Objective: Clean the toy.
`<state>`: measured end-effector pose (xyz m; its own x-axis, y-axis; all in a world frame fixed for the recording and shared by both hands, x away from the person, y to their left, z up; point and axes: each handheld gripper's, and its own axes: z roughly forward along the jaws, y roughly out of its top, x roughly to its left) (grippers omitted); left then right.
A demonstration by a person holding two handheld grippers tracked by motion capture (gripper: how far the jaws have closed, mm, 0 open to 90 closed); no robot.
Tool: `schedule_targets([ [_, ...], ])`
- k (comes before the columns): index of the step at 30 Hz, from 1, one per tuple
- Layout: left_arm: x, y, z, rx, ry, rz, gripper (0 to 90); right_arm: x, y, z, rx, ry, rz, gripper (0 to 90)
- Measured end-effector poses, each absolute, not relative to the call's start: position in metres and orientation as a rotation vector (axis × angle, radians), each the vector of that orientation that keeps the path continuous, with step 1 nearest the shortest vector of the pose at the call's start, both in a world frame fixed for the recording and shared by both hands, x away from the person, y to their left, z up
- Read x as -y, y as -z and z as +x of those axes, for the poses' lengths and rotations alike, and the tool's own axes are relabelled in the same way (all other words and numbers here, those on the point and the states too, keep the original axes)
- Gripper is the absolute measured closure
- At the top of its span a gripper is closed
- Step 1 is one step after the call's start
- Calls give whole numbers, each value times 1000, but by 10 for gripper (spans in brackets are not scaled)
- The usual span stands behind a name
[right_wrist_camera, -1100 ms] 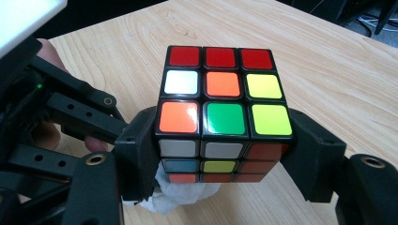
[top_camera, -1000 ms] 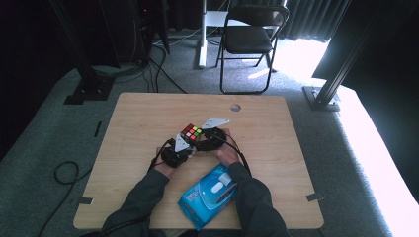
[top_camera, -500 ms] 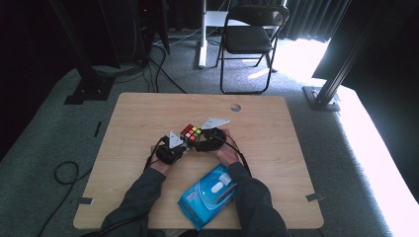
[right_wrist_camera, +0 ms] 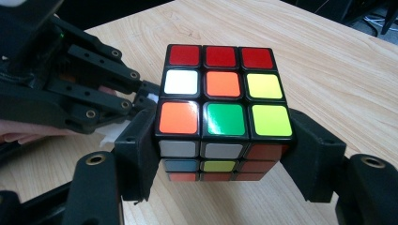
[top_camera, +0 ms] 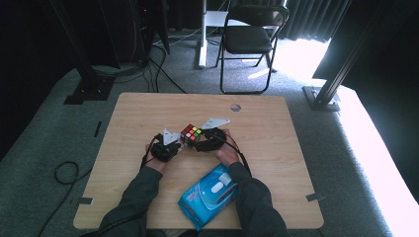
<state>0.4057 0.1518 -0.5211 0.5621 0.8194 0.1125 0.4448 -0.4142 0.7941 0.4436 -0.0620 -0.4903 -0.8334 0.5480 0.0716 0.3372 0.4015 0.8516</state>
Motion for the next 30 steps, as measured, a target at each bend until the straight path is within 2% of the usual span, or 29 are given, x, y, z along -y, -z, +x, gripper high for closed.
schedule_targets([
  [15,-176,507,408,-1076,-690,1991,828,62,495,445,-2460,-1352,780,344],
  [30,-194,515,406,-1140,-690,1990,814,62,503,448,-2502,-1269,788,343],
])
